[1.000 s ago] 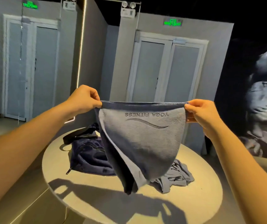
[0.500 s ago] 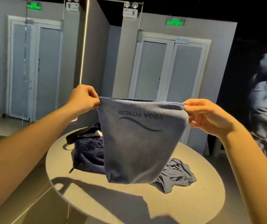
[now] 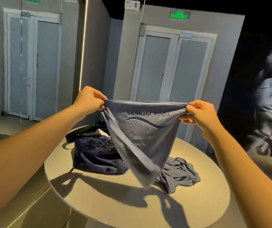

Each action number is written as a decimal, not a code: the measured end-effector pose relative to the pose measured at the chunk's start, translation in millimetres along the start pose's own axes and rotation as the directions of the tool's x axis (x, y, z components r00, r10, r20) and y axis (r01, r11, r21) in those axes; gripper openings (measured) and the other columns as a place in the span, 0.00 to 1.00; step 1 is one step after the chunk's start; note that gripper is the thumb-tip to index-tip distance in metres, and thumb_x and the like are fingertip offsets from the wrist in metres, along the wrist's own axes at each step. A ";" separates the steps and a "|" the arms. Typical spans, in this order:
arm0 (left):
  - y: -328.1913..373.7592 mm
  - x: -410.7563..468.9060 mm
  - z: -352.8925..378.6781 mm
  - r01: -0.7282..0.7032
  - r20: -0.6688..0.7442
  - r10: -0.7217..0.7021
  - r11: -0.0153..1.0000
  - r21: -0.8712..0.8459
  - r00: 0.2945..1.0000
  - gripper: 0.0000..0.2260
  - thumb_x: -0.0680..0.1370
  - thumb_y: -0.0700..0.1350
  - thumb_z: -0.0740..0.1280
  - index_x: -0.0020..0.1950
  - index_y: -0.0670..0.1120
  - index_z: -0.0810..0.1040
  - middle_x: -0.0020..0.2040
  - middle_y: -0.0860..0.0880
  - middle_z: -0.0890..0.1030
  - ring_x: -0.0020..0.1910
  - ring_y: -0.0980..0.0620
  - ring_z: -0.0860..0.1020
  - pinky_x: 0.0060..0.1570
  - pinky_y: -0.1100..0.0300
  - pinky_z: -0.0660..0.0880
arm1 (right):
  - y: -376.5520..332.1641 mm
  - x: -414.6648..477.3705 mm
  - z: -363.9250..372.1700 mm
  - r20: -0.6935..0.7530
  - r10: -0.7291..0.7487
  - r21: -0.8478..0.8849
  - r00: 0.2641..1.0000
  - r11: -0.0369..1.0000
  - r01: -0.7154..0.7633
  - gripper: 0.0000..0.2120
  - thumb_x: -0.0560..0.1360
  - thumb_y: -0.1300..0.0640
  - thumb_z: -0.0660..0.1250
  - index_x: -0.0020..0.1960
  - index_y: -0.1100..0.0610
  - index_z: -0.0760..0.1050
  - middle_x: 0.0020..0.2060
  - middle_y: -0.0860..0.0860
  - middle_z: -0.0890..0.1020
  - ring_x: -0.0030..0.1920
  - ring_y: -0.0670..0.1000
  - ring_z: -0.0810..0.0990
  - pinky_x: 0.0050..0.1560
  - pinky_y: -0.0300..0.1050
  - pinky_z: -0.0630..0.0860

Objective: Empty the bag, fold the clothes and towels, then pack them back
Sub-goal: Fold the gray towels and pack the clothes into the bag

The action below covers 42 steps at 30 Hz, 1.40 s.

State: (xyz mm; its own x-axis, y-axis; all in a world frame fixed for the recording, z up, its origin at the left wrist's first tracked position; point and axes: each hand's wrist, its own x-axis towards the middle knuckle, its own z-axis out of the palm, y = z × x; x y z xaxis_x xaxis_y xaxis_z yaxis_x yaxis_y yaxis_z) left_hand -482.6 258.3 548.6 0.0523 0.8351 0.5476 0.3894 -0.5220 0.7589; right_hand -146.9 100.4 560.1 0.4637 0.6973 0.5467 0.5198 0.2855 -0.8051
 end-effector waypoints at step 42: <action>-181.2 -141.1 132.7 -0.314 0.345 0.094 0.677 0.666 0.934 0.39 0.76 0.74 0.55 0.82 0.55 0.59 0.83 0.42 0.54 0.82 0.39 0.51 0.78 0.39 0.48 | 225.9 -108.9 44.8 0.449 0.257 -0.637 0.855 0.763 0.105 0.25 0.84 0.44 0.58 0.78 0.53 0.65 0.76 0.55 0.68 0.74 0.58 0.69 0.71 0.58 0.69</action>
State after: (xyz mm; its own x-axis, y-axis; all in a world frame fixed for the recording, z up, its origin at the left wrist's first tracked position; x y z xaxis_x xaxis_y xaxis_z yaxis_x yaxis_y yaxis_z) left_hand -438.5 258.1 287.1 0.4023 0.7910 0.4610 0.8594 -0.4998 0.1075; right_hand -112.0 118.5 308.4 0.2081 0.9654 0.1569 0.9028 -0.1279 -0.4106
